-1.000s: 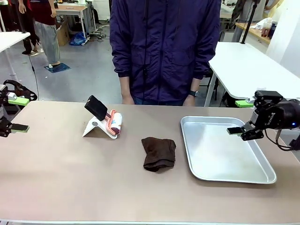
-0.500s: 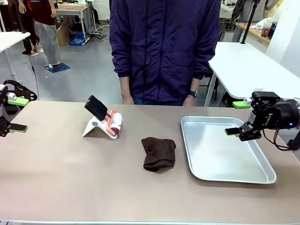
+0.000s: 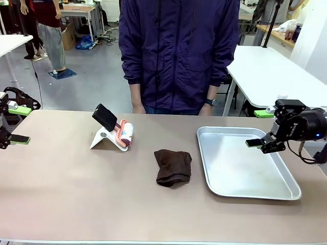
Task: Clean the surface of the table.
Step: Return the Lint Roller and towel to their original positions.
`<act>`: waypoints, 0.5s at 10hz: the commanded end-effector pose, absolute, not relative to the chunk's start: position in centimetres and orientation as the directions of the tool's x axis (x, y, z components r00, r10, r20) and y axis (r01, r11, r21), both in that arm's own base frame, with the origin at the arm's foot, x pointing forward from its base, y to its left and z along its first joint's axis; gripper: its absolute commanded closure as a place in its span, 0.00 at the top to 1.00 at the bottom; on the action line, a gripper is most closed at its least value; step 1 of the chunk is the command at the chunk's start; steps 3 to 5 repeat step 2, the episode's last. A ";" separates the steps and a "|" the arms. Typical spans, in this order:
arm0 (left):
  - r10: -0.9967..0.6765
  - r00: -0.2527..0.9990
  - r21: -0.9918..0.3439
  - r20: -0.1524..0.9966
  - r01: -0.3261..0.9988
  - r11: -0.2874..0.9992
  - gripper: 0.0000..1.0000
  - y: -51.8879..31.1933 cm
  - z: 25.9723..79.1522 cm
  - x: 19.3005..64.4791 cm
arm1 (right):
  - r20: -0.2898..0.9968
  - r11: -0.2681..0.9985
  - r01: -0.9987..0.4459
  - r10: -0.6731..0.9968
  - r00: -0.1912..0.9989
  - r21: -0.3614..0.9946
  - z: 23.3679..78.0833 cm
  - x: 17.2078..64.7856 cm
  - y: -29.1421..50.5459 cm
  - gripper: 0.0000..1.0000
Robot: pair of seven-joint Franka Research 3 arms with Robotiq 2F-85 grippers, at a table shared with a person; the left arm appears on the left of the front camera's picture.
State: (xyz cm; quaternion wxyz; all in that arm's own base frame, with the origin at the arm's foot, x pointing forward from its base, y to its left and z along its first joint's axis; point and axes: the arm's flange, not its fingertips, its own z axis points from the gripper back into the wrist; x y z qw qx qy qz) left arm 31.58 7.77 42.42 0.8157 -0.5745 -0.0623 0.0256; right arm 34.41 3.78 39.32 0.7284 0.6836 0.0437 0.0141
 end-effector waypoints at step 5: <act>0.107 0.992 -0.940 0.069 0.028 0.340 1.00 7.4 42.4 30.7 | -0.052 0.064 0.046 0.088 0.995 0.997 39.8 34.2 3.6 1.00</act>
